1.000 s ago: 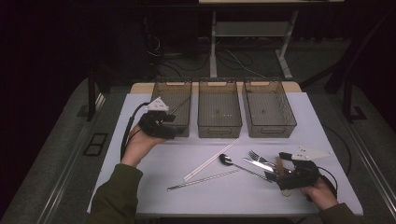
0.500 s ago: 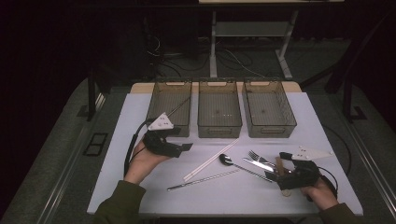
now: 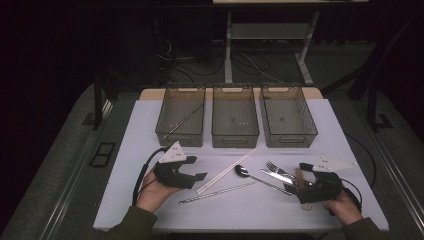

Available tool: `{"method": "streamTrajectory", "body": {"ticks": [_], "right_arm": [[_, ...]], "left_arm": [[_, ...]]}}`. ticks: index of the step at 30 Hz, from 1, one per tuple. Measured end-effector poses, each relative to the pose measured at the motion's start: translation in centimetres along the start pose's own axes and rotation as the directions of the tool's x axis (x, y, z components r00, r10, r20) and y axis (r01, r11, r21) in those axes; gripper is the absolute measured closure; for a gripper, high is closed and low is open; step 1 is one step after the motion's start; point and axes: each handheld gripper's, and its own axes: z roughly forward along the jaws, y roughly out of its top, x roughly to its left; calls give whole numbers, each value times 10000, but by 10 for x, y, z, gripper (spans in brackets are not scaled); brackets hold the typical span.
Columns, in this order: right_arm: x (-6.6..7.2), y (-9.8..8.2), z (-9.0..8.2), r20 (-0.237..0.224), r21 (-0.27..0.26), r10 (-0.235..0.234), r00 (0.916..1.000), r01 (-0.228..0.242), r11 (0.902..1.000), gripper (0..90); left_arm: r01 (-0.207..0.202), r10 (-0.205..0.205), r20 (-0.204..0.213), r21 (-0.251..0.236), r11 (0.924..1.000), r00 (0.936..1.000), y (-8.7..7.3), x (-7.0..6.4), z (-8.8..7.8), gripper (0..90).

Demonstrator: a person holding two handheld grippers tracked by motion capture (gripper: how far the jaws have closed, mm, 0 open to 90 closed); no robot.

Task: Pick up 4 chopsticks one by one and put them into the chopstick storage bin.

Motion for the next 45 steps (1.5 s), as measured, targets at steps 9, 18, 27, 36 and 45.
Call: {"method": "streamTrajectory", "body": {"ticks": [9, 18, 27, 36, 45], "right_arm": [[0, 0, -1, -55, -25, 26, 10000, -26, 10000, 32], [-3, -1, 0, 47, -15, 185, 9998, -185, 9998, 32], [-1, 0, 0, 16, 14, 4, 10000, -4, 10000, 32], [-1, 0, 1, 2, 49, -4, 10000, 4, 10000, 32], [-1, 0, 1, 1, 46, 9, 10000, -9, 10000, 32]], "left_arm": [[-42, 24, 543, 322, 9995, 9985, -16, -13, 4, 461], [-79, 17, 1052, 582, 9983, 9945, -21, -21, 12, 621], [-610, 416, 1549, 1228, 9906, 9871, -23, -24, 24, 746], [-720, 412, 1836, 1641, 9838, 9821, -26, -24, 36, 794], [-677, 303, 1911, 1922, 9790, 9811, -28, -22, 45, 805]]}}
